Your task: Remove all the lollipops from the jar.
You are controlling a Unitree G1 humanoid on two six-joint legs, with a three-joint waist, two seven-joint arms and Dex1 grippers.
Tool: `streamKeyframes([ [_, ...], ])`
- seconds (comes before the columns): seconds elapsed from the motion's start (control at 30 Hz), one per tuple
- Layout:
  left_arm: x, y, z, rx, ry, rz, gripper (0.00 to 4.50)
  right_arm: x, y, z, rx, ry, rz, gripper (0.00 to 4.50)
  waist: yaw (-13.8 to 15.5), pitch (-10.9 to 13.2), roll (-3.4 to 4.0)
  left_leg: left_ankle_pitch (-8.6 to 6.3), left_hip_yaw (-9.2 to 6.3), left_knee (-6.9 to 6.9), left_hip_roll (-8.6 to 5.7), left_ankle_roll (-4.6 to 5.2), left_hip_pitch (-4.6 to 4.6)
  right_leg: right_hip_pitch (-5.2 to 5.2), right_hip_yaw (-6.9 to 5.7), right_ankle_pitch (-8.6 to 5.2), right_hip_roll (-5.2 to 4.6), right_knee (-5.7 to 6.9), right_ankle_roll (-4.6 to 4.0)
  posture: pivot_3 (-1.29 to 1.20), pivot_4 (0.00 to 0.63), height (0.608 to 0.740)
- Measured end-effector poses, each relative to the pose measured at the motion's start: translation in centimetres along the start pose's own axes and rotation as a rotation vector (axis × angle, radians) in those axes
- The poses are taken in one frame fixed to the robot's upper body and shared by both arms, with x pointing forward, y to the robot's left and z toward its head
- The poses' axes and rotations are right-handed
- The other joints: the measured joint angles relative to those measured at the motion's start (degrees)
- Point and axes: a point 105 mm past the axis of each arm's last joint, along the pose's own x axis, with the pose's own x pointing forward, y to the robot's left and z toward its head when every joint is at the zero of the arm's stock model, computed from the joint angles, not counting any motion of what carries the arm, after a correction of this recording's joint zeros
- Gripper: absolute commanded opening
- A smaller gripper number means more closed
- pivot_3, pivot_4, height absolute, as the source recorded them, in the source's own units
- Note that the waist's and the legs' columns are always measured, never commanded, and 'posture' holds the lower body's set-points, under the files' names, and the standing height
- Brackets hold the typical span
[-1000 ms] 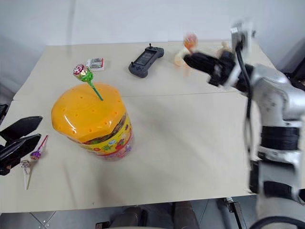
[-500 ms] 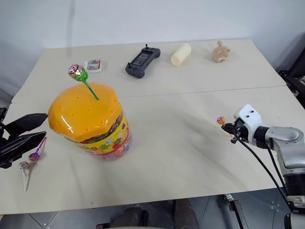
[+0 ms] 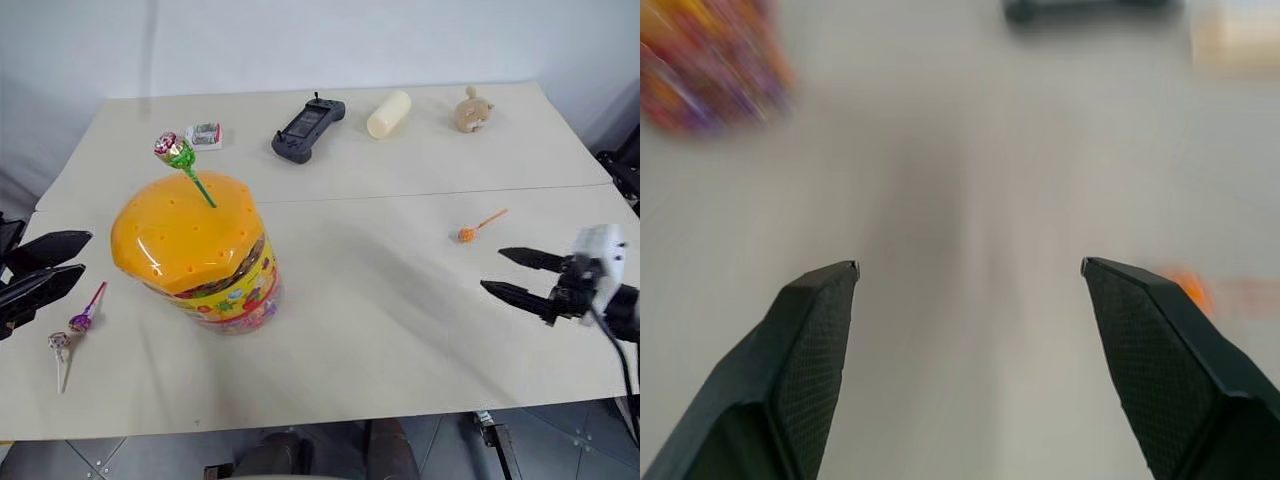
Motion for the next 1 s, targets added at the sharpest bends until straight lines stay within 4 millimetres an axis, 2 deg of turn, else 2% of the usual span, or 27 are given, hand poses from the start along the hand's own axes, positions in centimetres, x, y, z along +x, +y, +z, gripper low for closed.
streamKeyframes([
  [0.07,-0.5,0.3,0.0,-0.002,-0.004,0.025,2.86,2.2,1.5,3.0,-0.033,-0.125,0.098,3.77,-0.4,0.0,0.0,-0.01,0.01,0.0,0.1,-0.07,0.04,0.0,-0.01,0.0,0.07,0.01,0.0,0.0,0.15,0.74],
  [0.17,-0.9,0.5,-0.2,0.011,-0.018,0.049,2.86,7.0,4.5,7.2,-0.081,-0.301,0.297,3.77,-1.0,0.0,0.02,0.02,-0.01,-0.02,0.15,-0.15,0.05,-0.02,-0.05,-0.01,0.08,0.04,-0.02,0.0,0.15,0.74],
  [0.23,-1.0,0.4,-0.7,0.003,-0.029,0.06,2.86,9.9,6.5,8.9,-0.094,-0.355,0.421,3.77,-1.1,0.0,0.04,0.02,-0.09,-0.03,0.15,-0.17,-0.02,-0.07,-0.12,-0.02,0.07,0.03,-0.04,0.0,0.15,0.74],
  [0.47,-1.5,-0.2,-1.4,0.011,-0.038,0.101,2.86,17.1,9.7,12.2,-0.059,-0.364,0.588,3.77,-1.1,0.0,-0.03,-0.04,-0.2,-0.02,-0.03,-0.04,-0.2,-0.13,-0.26,-0.02,-0.07,0.08,-0.05,0.0,0.15,0.74],
  [0.6,-1.7,-0.7,-1.9,0.01,-0.041,0.12,2.86,20.1,11.2,12.6,-0.022,-0.319,0.615,3.77,-1.3,0.0,-0.1,-0.08,-0.24,-0.02,-0.04,0.02,-0.21,-0.12,-0.35,-0.02,-0.07,0.06,-0.05,0.0,0.15,0.74],
  [0.77,-1.0,-1.4,-1.8,0.041,-0.051,0.114,2.86,23.6,13.4,13.8,0.012,-0.316,0.642,3.77,-1.4,-0.1,-0.11,-0.06,-0.22,0.04,-0.01,-0.01,-0.17,-0.14,-0.37,-0.02,-0.02,0.18,-0.05,0.0,0.15,0.74],
  [0.87,-0.7,-1.7,-1.7,0.051,-0.058,0.111,2.86,24.7,14.2,14.3,0.028,-0.324,0.655,3.2,-1.5,-0.1,-0.11,-0.05,-0.21,0.08,-0.02,-0.03,-0.14,-0.14,-0.35,-0.02,-0.03,0.32,-0.05,0.0,0.15,0.74],
  [1.0,-0.5,-1.8,-1.3,0.053,-0.081,0.115,2.86,25.2,15.0,14.4,0.029,-0.325,0.682,1.85,-1.4,-0.1,-0.11,-0.05,-0.2,0.08,-0.03,-0.02,-0.12,-0.15,-0.35,-0.03,-0.03,0.38,-0.07,0.0,0.15,0.74],
])
